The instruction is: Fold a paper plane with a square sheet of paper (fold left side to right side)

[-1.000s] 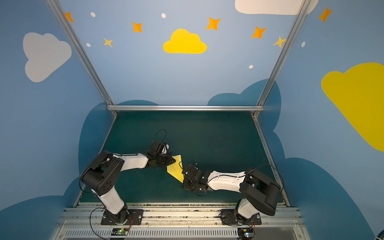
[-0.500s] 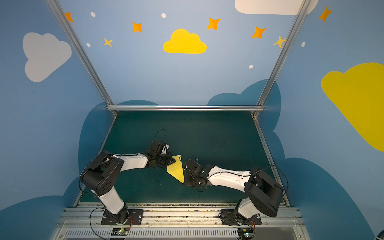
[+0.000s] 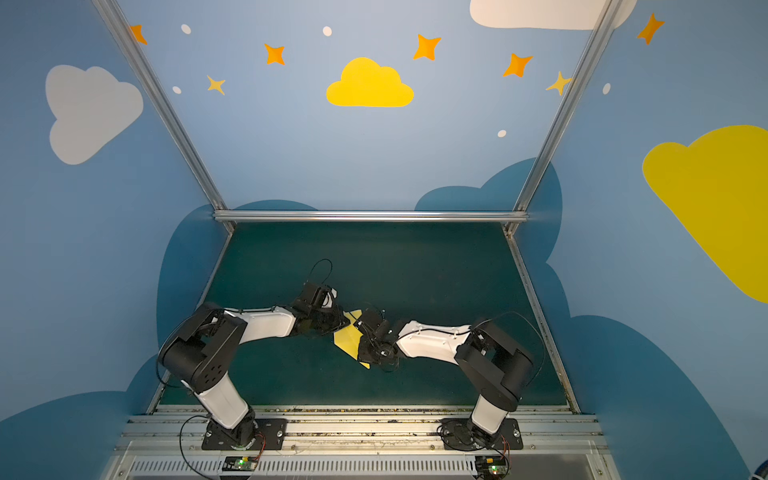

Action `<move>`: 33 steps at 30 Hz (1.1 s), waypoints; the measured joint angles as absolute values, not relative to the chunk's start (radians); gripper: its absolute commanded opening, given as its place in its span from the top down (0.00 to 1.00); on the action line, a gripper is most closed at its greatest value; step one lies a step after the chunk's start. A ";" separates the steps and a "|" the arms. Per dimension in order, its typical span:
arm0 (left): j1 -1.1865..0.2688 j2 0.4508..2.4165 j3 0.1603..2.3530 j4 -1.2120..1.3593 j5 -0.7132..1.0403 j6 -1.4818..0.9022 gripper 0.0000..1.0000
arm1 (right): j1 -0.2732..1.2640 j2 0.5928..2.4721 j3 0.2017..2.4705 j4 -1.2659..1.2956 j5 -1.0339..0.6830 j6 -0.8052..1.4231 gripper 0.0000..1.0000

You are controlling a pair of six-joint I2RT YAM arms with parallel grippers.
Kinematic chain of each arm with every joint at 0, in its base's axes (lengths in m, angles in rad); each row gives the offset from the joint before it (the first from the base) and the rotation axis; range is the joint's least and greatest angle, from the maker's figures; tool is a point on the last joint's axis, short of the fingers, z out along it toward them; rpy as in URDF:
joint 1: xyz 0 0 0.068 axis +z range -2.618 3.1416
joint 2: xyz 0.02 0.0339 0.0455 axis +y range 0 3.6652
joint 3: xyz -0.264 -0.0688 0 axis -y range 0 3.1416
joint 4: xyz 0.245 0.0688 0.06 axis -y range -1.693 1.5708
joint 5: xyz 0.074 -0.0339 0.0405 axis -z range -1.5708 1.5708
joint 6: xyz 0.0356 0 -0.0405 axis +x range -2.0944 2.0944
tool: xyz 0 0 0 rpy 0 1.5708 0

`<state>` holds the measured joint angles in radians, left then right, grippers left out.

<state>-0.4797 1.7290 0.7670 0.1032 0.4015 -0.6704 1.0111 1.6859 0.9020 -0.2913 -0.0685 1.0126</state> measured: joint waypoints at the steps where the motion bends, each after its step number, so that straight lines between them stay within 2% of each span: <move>1: -0.480 1.725 0.767 0.095 0.401 -0.670 0.96 | 1.011 1.686 0.895 -0.285 -0.068 1.013 1.00; 10: -0.517 1.652 0.767 -0.014 0.403 -0.671 0.96 | 1.008 1.677 0.873 -0.254 -0.072 1.015 1.00; 21: -0.630 1.625 0.732 0.012 0.410 -0.727 0.96 | 1.008 1.675 0.867 -0.246 -0.072 1.016 1.00; 33: -0.619 1.669 0.729 0.037 0.383 -0.737 0.96 | 1.008 1.673 0.863 -0.242 -0.072 1.016 1.00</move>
<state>-0.6189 1.6691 0.7292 0.0372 0.3828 -0.7372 1.0084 1.6730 0.8635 -0.2417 -0.0719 1.0164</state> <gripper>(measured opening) 0.047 0.047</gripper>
